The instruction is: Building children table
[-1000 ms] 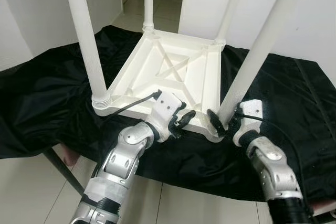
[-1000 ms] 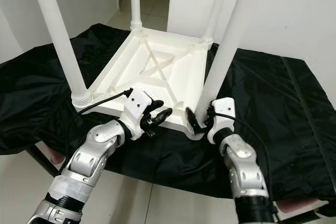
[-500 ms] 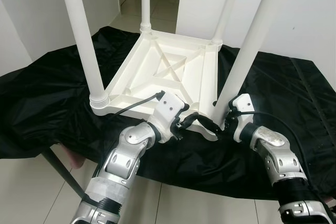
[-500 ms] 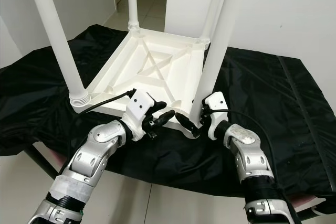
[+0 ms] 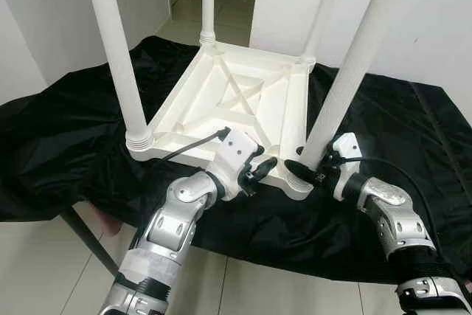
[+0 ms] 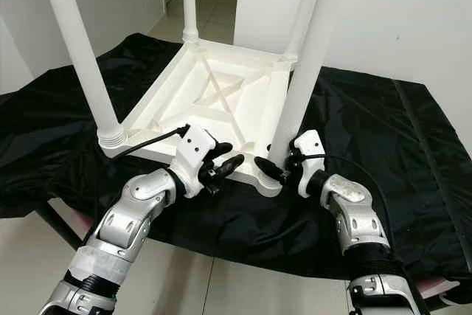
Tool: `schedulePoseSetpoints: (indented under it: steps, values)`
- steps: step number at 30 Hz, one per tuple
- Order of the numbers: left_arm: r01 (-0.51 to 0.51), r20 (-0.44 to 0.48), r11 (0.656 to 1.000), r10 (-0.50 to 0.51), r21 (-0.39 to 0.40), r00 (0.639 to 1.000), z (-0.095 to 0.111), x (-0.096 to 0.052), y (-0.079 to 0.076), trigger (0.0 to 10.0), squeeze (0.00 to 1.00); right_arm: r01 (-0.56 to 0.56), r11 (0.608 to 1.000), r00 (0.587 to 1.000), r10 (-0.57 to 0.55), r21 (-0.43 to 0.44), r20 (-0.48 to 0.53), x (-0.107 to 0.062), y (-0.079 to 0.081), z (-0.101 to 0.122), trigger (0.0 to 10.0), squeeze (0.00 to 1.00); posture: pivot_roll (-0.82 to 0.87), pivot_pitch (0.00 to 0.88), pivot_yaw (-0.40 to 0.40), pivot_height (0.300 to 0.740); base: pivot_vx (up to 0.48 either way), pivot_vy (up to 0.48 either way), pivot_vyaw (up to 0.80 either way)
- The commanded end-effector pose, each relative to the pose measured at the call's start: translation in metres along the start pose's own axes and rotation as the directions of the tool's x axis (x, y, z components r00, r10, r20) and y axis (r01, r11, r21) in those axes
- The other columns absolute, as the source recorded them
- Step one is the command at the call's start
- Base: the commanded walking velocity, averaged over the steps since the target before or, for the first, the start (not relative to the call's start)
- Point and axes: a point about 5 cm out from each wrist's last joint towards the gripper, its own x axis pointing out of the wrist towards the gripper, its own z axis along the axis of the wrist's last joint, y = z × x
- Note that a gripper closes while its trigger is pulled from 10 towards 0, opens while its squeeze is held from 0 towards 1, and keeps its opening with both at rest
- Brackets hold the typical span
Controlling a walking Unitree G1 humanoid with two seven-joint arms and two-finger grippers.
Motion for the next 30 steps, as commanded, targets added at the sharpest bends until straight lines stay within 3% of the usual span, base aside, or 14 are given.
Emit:
schedulePoseSetpoints:
  steps: [1,5,9,10,12,13,14,15,16,22,23,24,25,30]
  values:
    - [-0.058,0.005,0.998,0.058,0.016,0.998,0.004,0.002,0.003,10.0,0.0,0.091,0.995,0.995,-0.09,0.033,-0.038,0.001,0.005,-0.009,10.0,0.0,0.0,0.0,-0.065,0.74,0.0,0.0,0.0]
    - [-0.054,0.003,0.998,0.054,0.019,0.999,0.005,0.002,0.004,10.0,0.0,0.252,0.964,0.968,-0.25,0.082,-0.029,0.004,0.009,-0.006,10.0,0.0,0.0,0.0,-0.062,0.74,0.0,0.0,0.0]
    - [-0.055,0.002,0.998,0.055,0.02,0.999,0.005,0.002,0.005,10.0,0.0,0.317,0.942,0.948,-0.317,0.11,-0.014,0.005,0.013,-0.003,10.0,0.0,0.0,0.0,-0.057,0.74,0.0,0.0,0.0]
    - [-0.05,0.006,0.999,0.05,0.016,0.999,0.005,0.003,0.005,10.0,0.0,0.491,0.862,0.87,-0.492,0.129,-0.024,0.006,0.023,-0.006,10.0,0.0,-0.01,0.0,-0.05,0.74,0.0,0.0,0.0]
    - [-0.05,0.006,0.999,0.05,0.016,0.999,0.005,0.003,0.005,10.0,0.0,0.491,0.862,0.87,-0.492,0.129,-0.024,0.006,0.023,-0.006,10.0,0.0,-0.01,0.0,-0.05,0.74,0.0,0.0,0.0]
    - [-0.047,0.01,0.999,0.047,0.012,0.999,0.006,0.003,0.004,10.0,0.0,0.634,0.761,0.771,-0.636,0.141,-0.033,0.004,0.03,-0.007,10.0,0.0,-0.01,0.0,-0.05,0.74,0.0,0.0,0.0]
    - [-0.047,0.01,0.999,0.047,0.012,0.999,0.006,0.003,0.004,10.0,0.0,0.634,0.761,0.771,-0.636,0.141,-0.033,0.004,0.03,-0.007,10.0,0.0,-0.01,0.0,-0.05,0.74,0.0,0.0,0.0]
    - [-0.043,0.013,0.999,0.043,0.01,0.999,0.007,0.004,0.003,10.0,0.0,0.724,0.675,0.687,-0.723,0.146,-0.065,0.004,0.038,-0.01,10.0,0.0,-0.01,0.0,-0.046,0.74,0.0,0.0,0.0]
    - [-0.039,0.015,0.999,0.039,0.007,0.999,0.007,0.005,0.002,10.0,0.0,0.76,0.629,0.646,-0.759,0.16,-0.085,0.006,0.048,-0.012,10.0,0.0,-0.02,0.0,-0.045,0.74,0.0,0.0,0.0]
    - [-0.031,0.016,1.0,0.031,0.002,0.999,0.007,0.007,-0.001,10.0,0.0,0.735,0.652,0.671,-0.738,0.183,-0.065,0.014,0.058,-0.006,10.0,0.0,-0.02,0.0,-0.038,0.74,0.0,0.0,0.0]
    - [-0.022,0.016,1.0,0.022,0.002,1.0,0.007,0.007,-0.003,10.0,0.0,0.71,0.677,0.696,-0.717,0.195,-0.041,0.013,0.057,-0.002,10.0,0.61,-0.03,0.0,-0.036,0.74,0.0,0.0,0.0]
    - [-0.015,0.016,1.0,0.015,0.002,1.0,0.008,0.007,-0.004,10.0,0.0,0.691,0.694,0.712,-0.702,0.203,-0.025,0.011,0.057,0.002,10.0,0.61,-0.03,0.0,-0.035,0.74,0.0,0.0,0.0]
    - [-0.01,0.015,1.0,0.01,0.004,1.0,0.007,0.007,-0.004,10.0,0.0,0.671,0.71,0.726,-0.688,0.215,0.008,0.007,0.053,0.005,10.0,1.0,-0.03,0.0,-0.036,0.74,0.0,0.0,0.0]
    - [-0.009,0.008,1.0,0.009,0.008,1.0,0.005,0.007,-0.003,10.0,0.0,0.665,0.715,0.726,-0.687,0.216,0.037,0.001,0.048,0.008,10.0,1.0,-0.03,0.0,-0.034,0.74,0.0,0.0,0.0]
